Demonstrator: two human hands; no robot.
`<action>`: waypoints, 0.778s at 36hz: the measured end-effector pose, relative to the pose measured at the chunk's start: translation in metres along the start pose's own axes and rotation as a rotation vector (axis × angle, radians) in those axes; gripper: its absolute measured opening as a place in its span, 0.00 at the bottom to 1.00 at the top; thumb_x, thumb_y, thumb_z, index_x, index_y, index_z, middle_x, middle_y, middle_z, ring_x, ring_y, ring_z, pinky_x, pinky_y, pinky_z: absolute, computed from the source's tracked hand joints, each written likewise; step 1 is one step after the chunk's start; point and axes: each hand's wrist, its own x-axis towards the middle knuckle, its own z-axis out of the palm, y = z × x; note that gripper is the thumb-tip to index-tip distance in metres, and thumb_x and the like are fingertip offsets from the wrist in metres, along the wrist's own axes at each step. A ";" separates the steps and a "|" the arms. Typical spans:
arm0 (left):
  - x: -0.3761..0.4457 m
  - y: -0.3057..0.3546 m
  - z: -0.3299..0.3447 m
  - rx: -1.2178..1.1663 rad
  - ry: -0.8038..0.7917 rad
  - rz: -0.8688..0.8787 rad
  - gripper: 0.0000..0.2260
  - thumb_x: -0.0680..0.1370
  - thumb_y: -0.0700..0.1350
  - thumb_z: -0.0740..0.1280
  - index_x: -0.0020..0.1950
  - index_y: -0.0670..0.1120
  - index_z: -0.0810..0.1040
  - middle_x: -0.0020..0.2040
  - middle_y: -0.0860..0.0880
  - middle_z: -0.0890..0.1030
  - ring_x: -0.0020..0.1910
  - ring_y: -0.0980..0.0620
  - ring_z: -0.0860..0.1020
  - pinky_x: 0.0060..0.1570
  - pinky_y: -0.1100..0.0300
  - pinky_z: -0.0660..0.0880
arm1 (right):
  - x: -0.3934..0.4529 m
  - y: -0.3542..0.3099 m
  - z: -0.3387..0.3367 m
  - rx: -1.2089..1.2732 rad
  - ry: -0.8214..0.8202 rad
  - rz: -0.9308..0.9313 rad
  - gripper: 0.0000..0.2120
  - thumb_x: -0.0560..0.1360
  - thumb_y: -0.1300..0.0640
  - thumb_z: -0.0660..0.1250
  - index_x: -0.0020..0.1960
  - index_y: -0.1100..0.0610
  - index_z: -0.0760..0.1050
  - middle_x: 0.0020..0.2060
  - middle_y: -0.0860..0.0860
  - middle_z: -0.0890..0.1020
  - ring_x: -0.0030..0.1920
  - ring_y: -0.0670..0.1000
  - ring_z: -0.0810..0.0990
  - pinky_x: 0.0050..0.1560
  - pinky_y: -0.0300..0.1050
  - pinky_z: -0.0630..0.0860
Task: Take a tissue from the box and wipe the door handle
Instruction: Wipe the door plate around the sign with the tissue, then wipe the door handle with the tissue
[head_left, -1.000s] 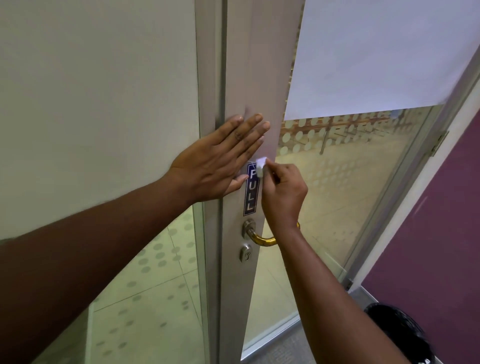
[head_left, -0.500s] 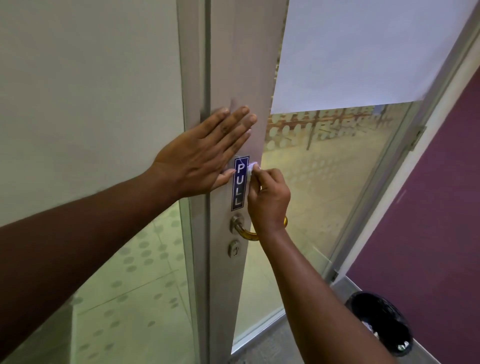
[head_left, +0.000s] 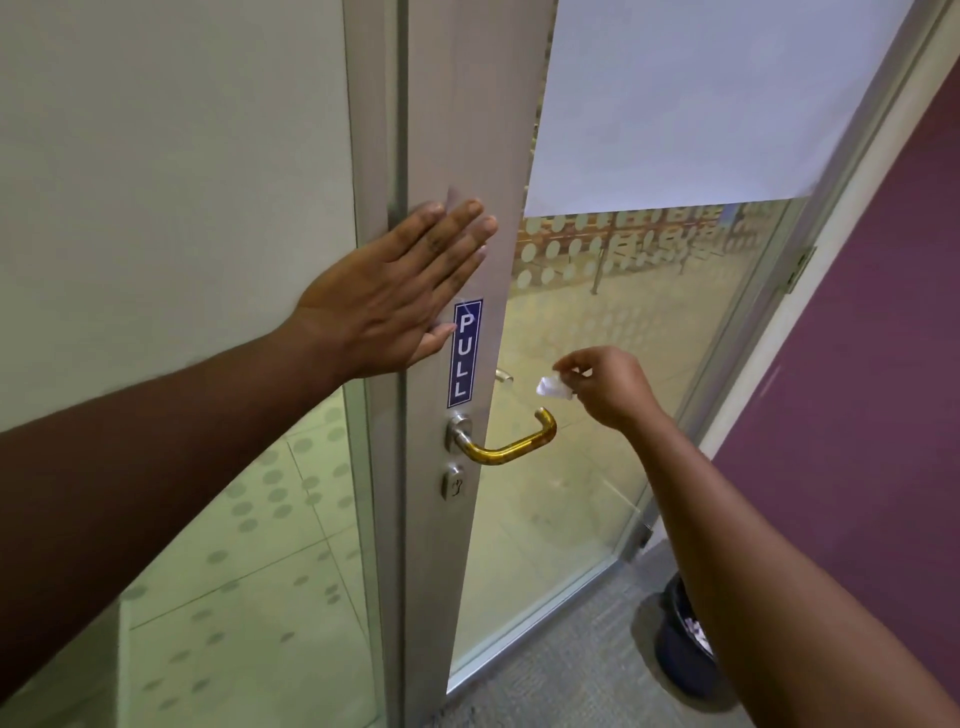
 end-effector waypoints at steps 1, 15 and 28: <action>0.000 0.000 0.000 -0.004 -0.005 -0.002 0.36 0.83 0.59 0.33 0.82 0.33 0.40 0.81 0.30 0.40 0.82 0.33 0.44 0.81 0.43 0.49 | 0.001 0.002 0.002 -0.069 -0.045 -0.016 0.09 0.78 0.58 0.69 0.55 0.54 0.85 0.52 0.52 0.85 0.50 0.52 0.81 0.47 0.42 0.72; 0.000 -0.001 0.004 0.007 -0.011 0.004 0.36 0.83 0.59 0.32 0.82 0.34 0.40 0.81 0.31 0.42 0.82 0.33 0.45 0.81 0.43 0.50 | -0.004 0.009 0.031 -0.302 -0.216 -0.189 0.07 0.76 0.61 0.72 0.53 0.56 0.85 0.46 0.52 0.83 0.45 0.51 0.81 0.48 0.49 0.82; 0.000 0.000 0.004 0.000 0.008 0.002 0.36 0.82 0.57 0.27 0.82 0.33 0.41 0.81 0.30 0.42 0.82 0.33 0.45 0.81 0.43 0.50 | -0.027 0.016 0.027 -0.348 -0.193 -0.281 0.09 0.77 0.63 0.69 0.55 0.55 0.85 0.45 0.51 0.80 0.44 0.50 0.79 0.45 0.48 0.80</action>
